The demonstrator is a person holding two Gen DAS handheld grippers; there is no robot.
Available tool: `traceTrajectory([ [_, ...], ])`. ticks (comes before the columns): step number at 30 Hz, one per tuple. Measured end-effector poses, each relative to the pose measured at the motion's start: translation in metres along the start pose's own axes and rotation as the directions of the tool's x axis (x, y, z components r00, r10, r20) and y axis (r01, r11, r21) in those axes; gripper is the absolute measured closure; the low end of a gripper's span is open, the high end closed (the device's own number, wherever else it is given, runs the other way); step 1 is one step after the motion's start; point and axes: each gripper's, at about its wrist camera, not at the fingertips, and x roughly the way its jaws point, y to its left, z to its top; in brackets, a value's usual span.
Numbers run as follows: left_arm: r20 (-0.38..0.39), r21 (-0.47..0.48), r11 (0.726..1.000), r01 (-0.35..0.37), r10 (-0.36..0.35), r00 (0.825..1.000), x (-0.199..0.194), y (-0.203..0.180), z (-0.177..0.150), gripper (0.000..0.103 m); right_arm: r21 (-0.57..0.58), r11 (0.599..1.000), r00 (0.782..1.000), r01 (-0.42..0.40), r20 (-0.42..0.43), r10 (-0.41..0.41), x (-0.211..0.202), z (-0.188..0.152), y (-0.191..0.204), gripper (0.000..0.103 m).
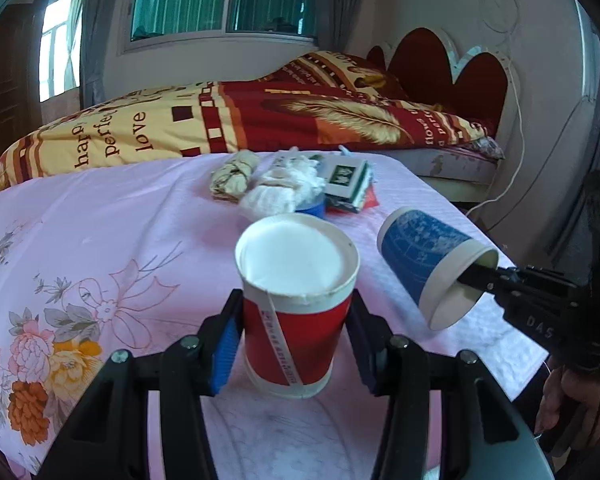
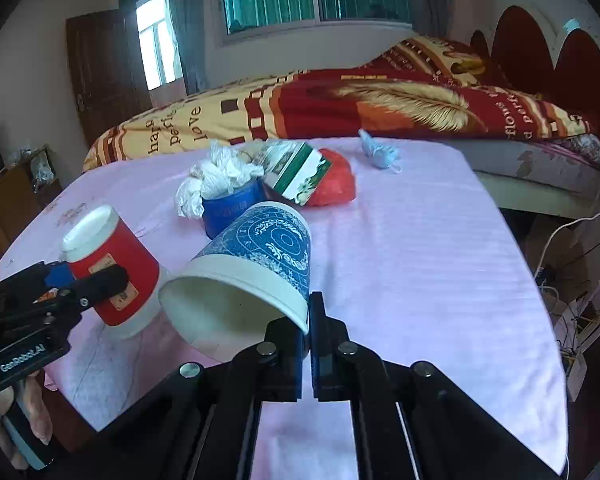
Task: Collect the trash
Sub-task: 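Grasp red-and-white cup with left tool while right tool grasps blue-patterned cup, then carry red-and-white cup in left tool while right tool carries blue-patterned cup to bucket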
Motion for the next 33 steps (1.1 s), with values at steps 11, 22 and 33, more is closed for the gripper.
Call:
traceTrajectory([
  [11, 0.008, 0.069, 0.995, 0.067, -0.067, 0.998, -0.017, -0.052, -0.008, 0.052, 0.029, 0.998, 0.997, 0.048, 0.062, -0.05, -0.071, -0.026, -0.038, 0.1],
  [22, -0.004, 0.147, 0.976, 0.163, -0.164, 0.986, -0.026, -0.115, -0.016, 0.052, 0.102, 0.984, 0.985, 0.147, 0.074, -0.154, -0.135, -0.065, -0.095, 0.1],
  [33, -0.051, 0.233, 0.931, 0.281, -0.277, 0.959, -0.021, -0.194, -0.026, 0.052, 0.195, 0.947, 0.962, 0.257, 0.045, -0.27, -0.185, -0.11, -0.156, 0.1],
])
